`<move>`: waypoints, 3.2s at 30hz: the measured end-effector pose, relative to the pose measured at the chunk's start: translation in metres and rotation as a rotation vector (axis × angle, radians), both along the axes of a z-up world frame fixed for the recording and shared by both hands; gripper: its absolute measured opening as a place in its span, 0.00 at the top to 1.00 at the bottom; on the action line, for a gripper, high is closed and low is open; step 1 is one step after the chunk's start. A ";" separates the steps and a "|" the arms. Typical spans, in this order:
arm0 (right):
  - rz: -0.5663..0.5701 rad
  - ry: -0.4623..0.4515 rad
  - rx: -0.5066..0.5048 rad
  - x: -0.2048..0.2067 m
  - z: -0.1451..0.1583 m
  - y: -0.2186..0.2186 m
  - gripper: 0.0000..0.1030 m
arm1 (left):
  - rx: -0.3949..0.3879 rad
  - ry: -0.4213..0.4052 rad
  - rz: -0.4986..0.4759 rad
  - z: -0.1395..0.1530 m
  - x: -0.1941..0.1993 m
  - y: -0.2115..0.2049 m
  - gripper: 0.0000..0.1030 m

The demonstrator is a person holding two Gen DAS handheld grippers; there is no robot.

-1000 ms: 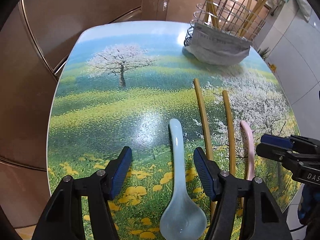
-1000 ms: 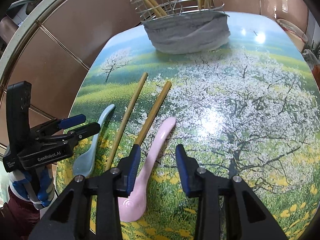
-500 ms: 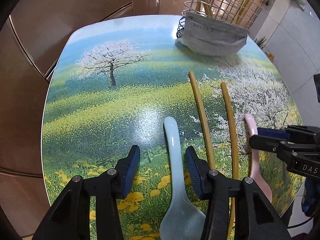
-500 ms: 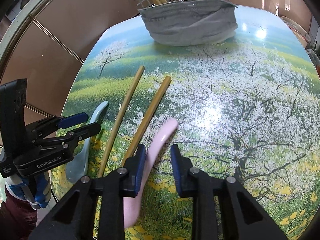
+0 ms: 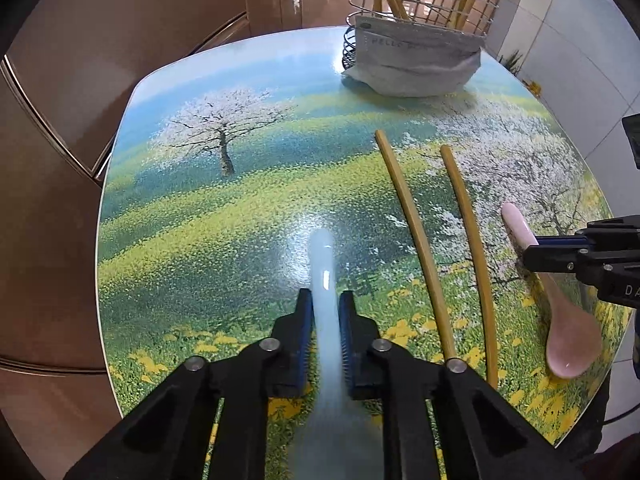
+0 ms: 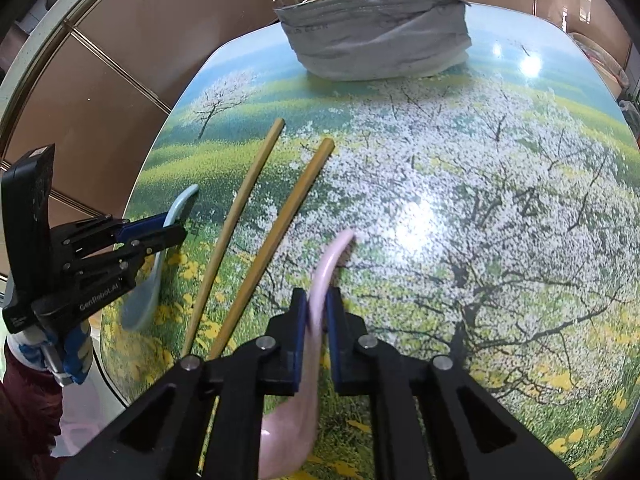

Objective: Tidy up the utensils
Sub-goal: 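Close the left tool on the blue spoon handle while the right tool grasps the pink spoon, then lift both spoons and carry them over the wire holder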

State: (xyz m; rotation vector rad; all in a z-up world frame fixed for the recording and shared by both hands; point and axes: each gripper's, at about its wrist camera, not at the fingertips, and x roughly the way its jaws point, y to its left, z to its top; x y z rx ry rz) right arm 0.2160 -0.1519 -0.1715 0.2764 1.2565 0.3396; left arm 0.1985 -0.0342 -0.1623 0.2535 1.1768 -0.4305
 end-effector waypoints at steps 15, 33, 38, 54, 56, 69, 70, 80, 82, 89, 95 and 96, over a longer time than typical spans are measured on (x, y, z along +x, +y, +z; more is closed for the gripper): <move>-0.046 -0.191 0.045 -0.061 0.046 -0.021 0.93 | -0.087 -0.134 0.125 0.028 -0.021 0.026 0.89; -0.080 -0.351 -0.072 -0.113 0.082 -0.023 0.93 | -0.043 -0.308 0.172 0.062 -0.077 0.026 0.89; -0.090 -0.373 -0.094 -0.121 0.086 -0.021 0.93 | -0.040 -0.332 0.187 0.066 -0.085 0.026 0.89; -0.113 -0.443 -0.112 -0.132 0.108 -0.020 0.93 | -0.045 -0.395 0.195 0.085 -0.097 0.023 0.89; -0.115 -0.458 -0.113 -0.133 0.113 -0.021 0.93 | -0.047 -0.404 0.195 0.089 -0.097 0.023 0.89; -0.154 -0.573 -0.140 -0.136 0.153 -0.042 0.93 | -0.074 -0.445 0.200 0.113 -0.094 0.019 0.89; -0.156 -0.581 -0.144 -0.136 0.155 -0.044 0.93 | -0.076 -0.447 0.199 0.116 -0.093 0.018 0.89; -0.163 -0.687 -0.158 -0.118 0.194 -0.062 0.93 | -0.118 -0.494 0.176 0.157 -0.073 -0.003 0.89; -0.162 -0.720 -0.167 -0.110 0.206 -0.065 0.93 | -0.138 -0.500 0.174 0.167 -0.065 -0.007 0.89; -0.160 -0.838 -0.197 -0.070 0.252 -0.073 0.93 | -0.216 -0.556 0.174 0.210 -0.026 -0.030 0.89; -0.154 -0.904 -0.205 -0.029 0.268 -0.070 0.93 | -0.349 -0.590 0.175 0.233 0.021 -0.055 0.89; -0.153 -0.910 -0.206 -0.020 0.268 -0.070 0.93 | -0.363 -0.592 0.176 0.234 0.028 -0.058 0.89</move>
